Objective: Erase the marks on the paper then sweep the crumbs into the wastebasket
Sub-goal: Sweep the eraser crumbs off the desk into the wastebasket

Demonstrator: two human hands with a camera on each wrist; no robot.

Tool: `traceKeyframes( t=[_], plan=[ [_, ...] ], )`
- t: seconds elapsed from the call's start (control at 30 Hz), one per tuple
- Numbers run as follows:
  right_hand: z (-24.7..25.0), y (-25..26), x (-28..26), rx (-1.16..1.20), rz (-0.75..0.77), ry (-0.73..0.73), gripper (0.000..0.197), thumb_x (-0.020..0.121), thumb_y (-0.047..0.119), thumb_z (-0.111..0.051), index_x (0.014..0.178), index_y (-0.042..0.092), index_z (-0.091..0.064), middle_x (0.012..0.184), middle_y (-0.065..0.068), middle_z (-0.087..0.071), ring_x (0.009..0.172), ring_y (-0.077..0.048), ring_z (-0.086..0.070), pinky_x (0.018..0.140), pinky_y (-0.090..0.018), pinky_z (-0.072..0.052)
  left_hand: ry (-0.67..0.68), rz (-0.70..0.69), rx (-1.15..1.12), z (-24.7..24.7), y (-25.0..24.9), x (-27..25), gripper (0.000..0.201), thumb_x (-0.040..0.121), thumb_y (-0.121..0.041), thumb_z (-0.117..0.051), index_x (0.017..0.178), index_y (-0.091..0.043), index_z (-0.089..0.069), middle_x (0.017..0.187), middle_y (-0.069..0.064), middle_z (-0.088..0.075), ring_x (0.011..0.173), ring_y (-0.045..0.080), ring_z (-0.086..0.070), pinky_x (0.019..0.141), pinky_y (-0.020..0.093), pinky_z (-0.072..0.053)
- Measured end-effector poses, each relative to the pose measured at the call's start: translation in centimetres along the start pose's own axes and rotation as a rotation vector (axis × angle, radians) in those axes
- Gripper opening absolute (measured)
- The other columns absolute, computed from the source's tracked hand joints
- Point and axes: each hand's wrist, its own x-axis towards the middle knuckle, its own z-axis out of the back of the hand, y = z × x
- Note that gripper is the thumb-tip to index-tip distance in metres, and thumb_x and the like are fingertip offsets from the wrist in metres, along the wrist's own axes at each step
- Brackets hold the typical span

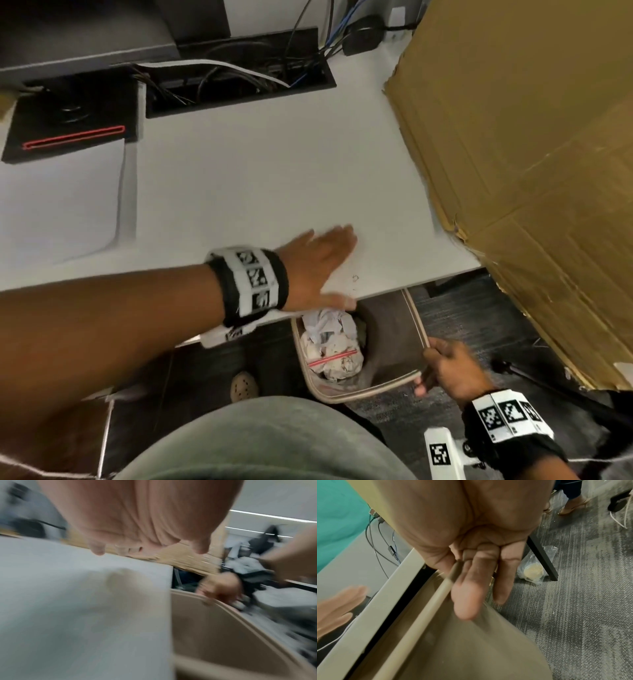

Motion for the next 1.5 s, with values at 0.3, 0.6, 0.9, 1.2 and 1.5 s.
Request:
traceKeyframes(
  t=[0.3, 0.6, 0.9, 1.2, 1.5],
  plan=[
    [-0.1, -0.1, 0.2, 0.02, 0.013, 0.009, 0.021, 0.098, -0.001, -0.041, 0.098, -0.007, -0.06, 0.066, -0.031, -0.065, 0.049, -0.036, -0.063, 0.045, -0.033, -0.054, 0.091, -0.15, 0.137, -3.4, -3.6, -1.0, 0.095, 0.087, -0.069, -0.03, 0.148, -0.012, 0.017, 0.152, 0.005, 0.03, 0.141, 0.018, 0.026, 0.116, 0.042, 0.013],
    [0.0, 0.4, -0.4, 0.044, 0.012, 0.029, 0.022, 0.097, -0.007, -0.037, 0.099, -0.019, -0.056, 0.058, -0.026, -0.062, 0.042, -0.029, -0.061, 0.039, -0.029, -0.052, -0.03, 0.243, 0.023, 2.2, 3.6, 3.8, 0.101, 0.082, -0.077, -0.023, 0.147, -0.014, 0.02, 0.155, 0.004, 0.024, 0.144, 0.016, 0.017, 0.117, 0.042, 0.007],
    [0.3, -0.1, -0.7, 0.053, 0.012, 0.025, 0.021, 0.096, -0.009, -0.037, 0.1, -0.023, -0.053, 0.057, -0.026, -0.059, 0.039, -0.027, -0.06, 0.037, -0.027, -0.05, 0.029, -0.03, 0.146, -1.3, -1.5, 1.6, 0.101, 0.084, -0.074, -0.029, 0.147, -0.01, 0.017, 0.153, 0.009, 0.028, 0.142, 0.022, 0.022, 0.117, 0.044, 0.005],
    [0.6, 0.2, -1.2, 0.064, 0.009, 0.054, 0.022, 0.096, -0.012, -0.036, 0.097, -0.022, -0.055, 0.057, -0.025, -0.059, 0.04, -0.024, -0.058, 0.037, -0.029, -0.052, -0.021, -0.001, 0.07, 0.8, -0.9, 2.3, 0.096, 0.085, -0.073, -0.023, 0.146, -0.014, 0.02, 0.154, 0.003, 0.026, 0.142, 0.014, 0.022, 0.117, 0.041, 0.01],
    [0.7, -0.5, -0.8, -0.027, -0.01, 0.043, 0.021, 0.099, -0.001, -0.039, 0.101, -0.009, -0.059, 0.063, -0.028, -0.067, 0.051, -0.037, -0.066, 0.048, -0.034, -0.055, 0.123, -0.247, 0.112, -2.5, -4.5, -0.4, 0.09, 0.089, -0.068, -0.027, 0.148, -0.016, 0.016, 0.154, 0.0, 0.027, 0.141, 0.012, 0.025, 0.114, 0.039, 0.014]
  ],
)
